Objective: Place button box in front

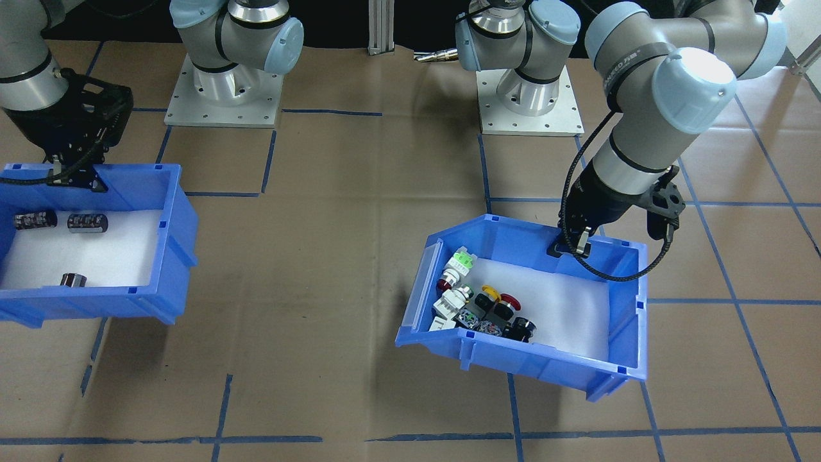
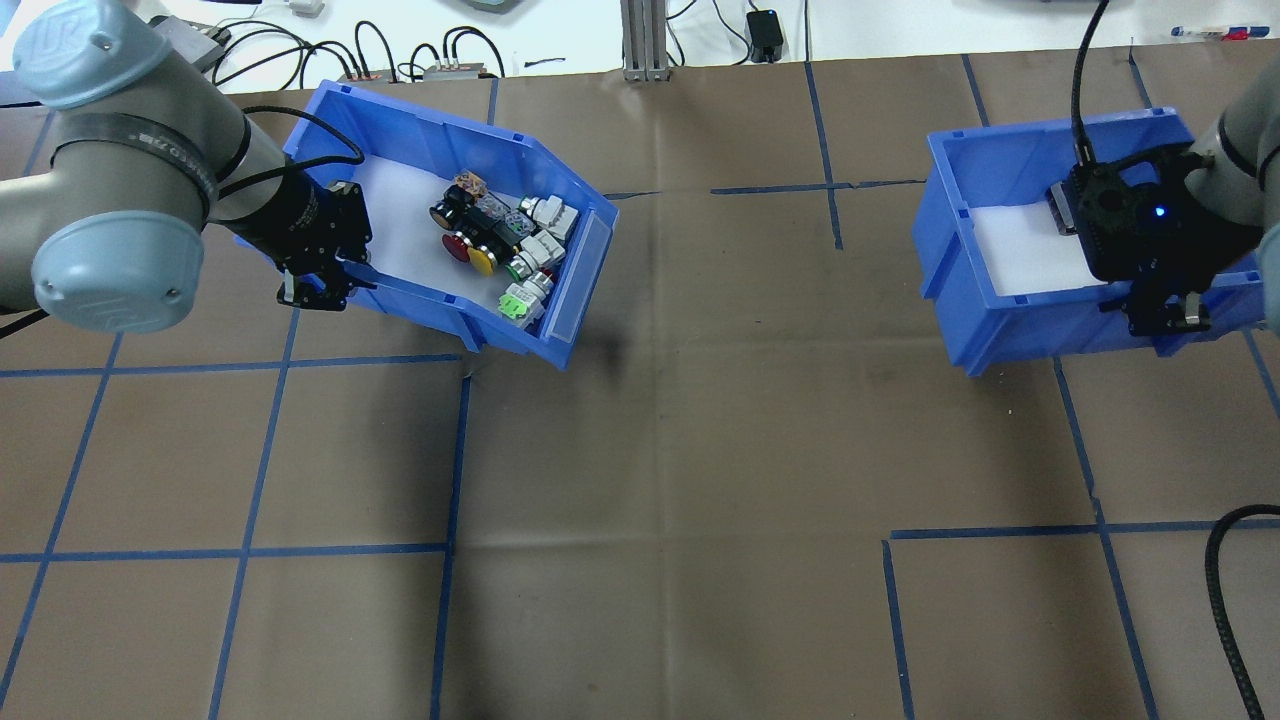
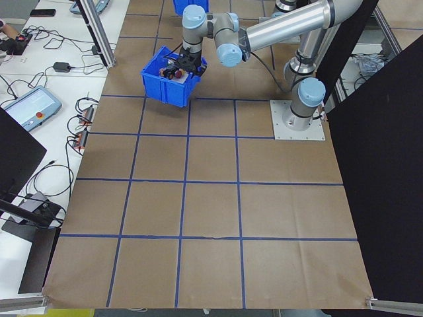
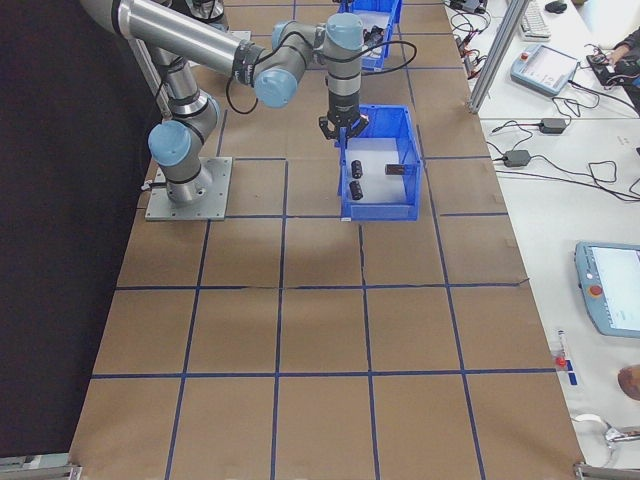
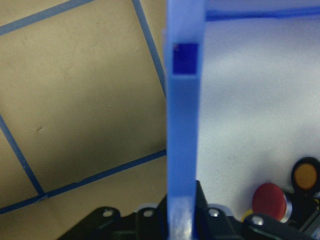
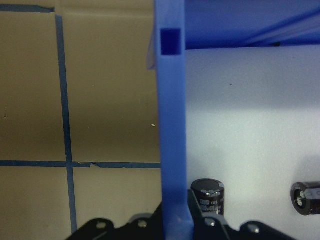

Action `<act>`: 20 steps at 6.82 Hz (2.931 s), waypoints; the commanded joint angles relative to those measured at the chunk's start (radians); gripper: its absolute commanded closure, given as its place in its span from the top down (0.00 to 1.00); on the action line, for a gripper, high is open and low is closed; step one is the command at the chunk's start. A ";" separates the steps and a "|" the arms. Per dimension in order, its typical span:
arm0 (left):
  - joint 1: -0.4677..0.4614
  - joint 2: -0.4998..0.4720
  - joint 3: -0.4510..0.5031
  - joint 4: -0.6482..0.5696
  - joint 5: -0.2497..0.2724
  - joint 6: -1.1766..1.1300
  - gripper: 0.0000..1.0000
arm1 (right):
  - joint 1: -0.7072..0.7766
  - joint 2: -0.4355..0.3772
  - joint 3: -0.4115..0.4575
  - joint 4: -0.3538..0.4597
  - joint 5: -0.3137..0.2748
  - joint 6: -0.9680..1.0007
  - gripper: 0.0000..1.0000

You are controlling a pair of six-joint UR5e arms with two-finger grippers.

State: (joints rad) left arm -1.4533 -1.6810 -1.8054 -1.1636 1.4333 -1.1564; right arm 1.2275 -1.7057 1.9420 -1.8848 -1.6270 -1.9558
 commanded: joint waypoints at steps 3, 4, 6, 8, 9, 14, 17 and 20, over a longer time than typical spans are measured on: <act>-0.183 -0.152 0.110 0.094 -0.042 -0.299 0.03 | -0.049 -0.026 0.025 0.001 0.006 -0.040 0.01; -0.249 -0.205 0.156 0.107 -0.039 -0.401 0.04 | -0.049 -0.026 0.025 0.003 0.006 -0.046 0.01; -0.329 -0.308 0.225 0.151 -0.037 -0.524 0.14 | -0.048 -0.026 0.025 0.003 0.006 -0.045 0.01; -0.360 -0.358 0.239 0.203 -0.036 -0.559 0.27 | -0.048 -0.028 0.026 0.004 0.006 -0.045 0.01; -0.360 -0.358 0.247 0.211 -0.036 -0.556 0.48 | -0.048 -0.028 0.026 0.004 0.006 -0.045 0.01; -0.368 -0.205 0.251 0.066 -0.027 -0.526 0.98 | -0.045 -0.034 0.026 0.018 0.006 -0.043 0.01; -0.303 -0.042 0.250 -0.178 0.044 -0.210 0.99 | -0.026 -0.148 0.142 0.056 0.049 -0.025 0.02; -0.243 0.093 0.245 -0.393 0.149 0.209 0.99 | 0.114 -0.252 0.262 0.041 0.047 0.131 0.01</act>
State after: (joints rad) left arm -1.7111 -1.6343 -1.5591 -1.4982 1.5150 -1.1016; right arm 1.2632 -1.9354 2.1737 -1.8337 -1.5786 -1.9117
